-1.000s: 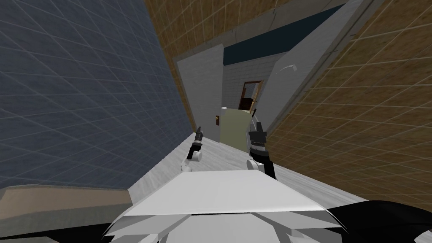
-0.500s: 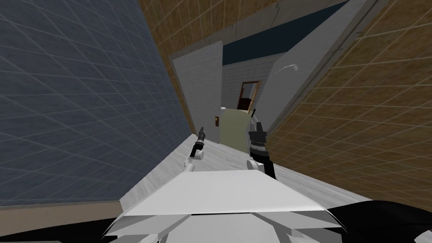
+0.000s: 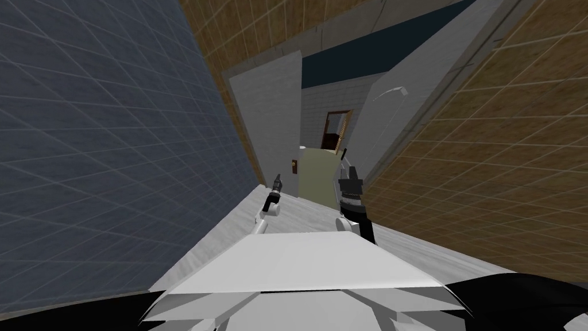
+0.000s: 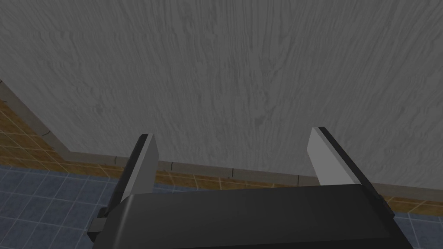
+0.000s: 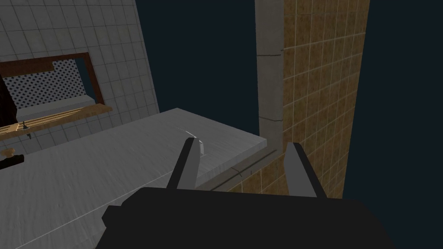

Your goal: Push the door open

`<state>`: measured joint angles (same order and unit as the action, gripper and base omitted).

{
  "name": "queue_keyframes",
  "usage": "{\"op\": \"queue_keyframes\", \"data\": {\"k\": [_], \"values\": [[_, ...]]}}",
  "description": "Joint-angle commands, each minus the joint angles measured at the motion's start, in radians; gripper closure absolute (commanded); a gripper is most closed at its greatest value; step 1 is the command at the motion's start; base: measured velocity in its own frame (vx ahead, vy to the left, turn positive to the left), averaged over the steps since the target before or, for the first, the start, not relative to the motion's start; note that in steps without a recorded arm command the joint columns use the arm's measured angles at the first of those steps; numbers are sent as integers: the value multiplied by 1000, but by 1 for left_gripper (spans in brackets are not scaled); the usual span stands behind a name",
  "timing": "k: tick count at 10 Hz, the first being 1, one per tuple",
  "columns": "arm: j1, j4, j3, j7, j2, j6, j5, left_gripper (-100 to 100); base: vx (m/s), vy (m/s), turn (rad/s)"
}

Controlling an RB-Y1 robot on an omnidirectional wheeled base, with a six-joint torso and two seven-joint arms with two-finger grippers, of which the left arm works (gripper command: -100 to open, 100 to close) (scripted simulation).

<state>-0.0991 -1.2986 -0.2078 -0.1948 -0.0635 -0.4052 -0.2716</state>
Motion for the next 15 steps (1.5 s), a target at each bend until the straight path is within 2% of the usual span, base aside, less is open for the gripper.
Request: {"op": "queue_keyframes", "data": {"k": [1, 9, 15], "values": [[-25, 40, -7, -3, 3, 1, -8, -100, 104, 49, -71], [-134, 224, -41, -20, 30, -2, -41, -100, 90, 44, -54], [-208, 350, -64, -31, 58, -4, -64, -100, 95, 44, -53]]}}
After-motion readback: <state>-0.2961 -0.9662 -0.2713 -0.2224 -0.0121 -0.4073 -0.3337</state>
